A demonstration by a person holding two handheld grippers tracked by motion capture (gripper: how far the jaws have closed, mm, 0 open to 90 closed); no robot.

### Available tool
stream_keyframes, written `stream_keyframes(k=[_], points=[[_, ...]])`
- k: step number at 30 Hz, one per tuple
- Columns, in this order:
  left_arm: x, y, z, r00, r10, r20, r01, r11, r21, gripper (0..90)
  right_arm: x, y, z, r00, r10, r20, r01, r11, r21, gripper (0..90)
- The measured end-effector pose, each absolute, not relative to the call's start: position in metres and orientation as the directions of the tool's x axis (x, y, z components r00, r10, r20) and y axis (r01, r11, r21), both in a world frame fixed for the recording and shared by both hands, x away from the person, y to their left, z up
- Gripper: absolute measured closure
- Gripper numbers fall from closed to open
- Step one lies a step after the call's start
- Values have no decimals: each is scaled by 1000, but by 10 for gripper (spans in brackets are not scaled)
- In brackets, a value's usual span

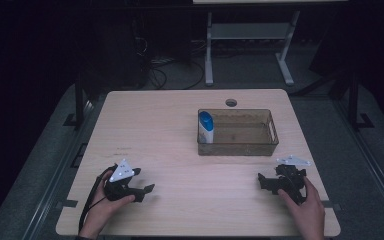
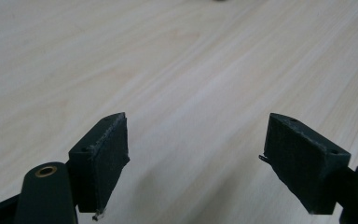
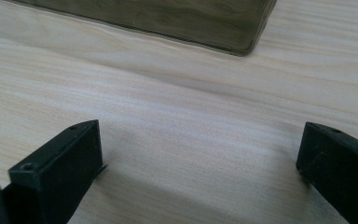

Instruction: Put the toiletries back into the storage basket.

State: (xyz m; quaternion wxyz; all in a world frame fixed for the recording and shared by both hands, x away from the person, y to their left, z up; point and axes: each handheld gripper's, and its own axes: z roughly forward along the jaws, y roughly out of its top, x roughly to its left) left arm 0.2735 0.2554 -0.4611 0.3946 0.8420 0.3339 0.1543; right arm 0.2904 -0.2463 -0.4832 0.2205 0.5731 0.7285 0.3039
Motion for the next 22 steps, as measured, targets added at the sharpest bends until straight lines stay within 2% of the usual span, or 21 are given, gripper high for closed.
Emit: stream_keyframes(k=[13, 22], points=[[268, 266, -473, 705, 709, 21, 472, -491, 733, 202, 290, -246, -483, -246, 969, 27, 701, 158, 695, 0], [269, 267, -475, 701, 713, 7, 485, -484, 728, 175, 290, -246, -483, -246, 969, 27, 701, 159, 695, 0]])
